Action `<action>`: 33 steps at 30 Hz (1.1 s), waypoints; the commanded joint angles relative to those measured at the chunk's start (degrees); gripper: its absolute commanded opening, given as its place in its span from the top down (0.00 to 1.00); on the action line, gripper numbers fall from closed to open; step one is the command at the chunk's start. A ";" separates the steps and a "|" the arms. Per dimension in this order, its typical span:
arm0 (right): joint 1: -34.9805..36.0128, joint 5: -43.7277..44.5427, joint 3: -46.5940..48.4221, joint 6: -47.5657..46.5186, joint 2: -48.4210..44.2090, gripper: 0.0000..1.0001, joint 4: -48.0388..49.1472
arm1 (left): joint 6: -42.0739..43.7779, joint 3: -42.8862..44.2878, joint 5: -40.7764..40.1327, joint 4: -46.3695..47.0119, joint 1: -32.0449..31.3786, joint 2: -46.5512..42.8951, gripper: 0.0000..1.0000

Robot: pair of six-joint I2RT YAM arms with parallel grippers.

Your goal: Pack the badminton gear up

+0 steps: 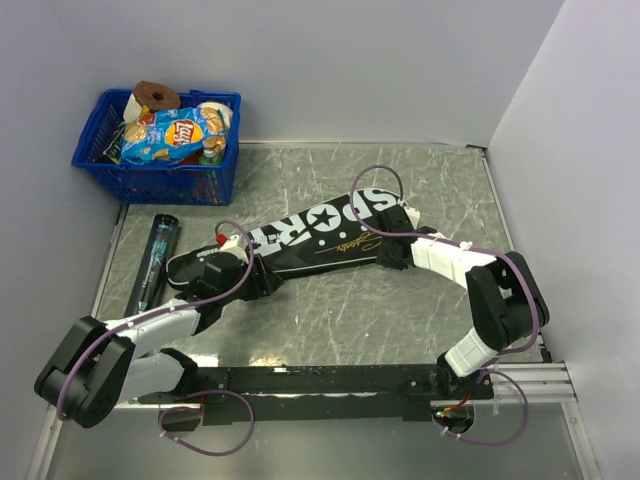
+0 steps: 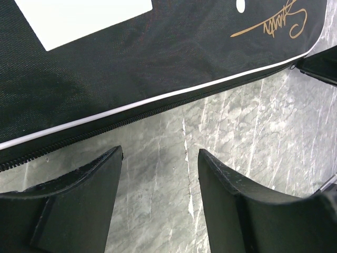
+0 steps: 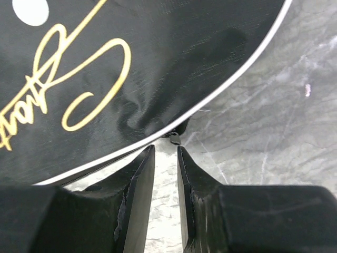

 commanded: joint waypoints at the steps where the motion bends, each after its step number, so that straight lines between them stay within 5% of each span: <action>1: -0.50 1.97 0.87 -2.17 -1.47 0.69 -1.74 | 0.95 0.13 -0.11 2.03 -0.17 -0.23 0.36; 29: -1.64 0.65 3.50 -7.10 6.00 0.67 0.72 | 1.04 0.31 -0.90 1.68 -0.17 0.21 0.36; 33: -2.17 -0.22 3.94 -7.71 6.27 0.74 0.98 | 1.12 0.31 -0.99 1.59 -0.17 0.12 0.36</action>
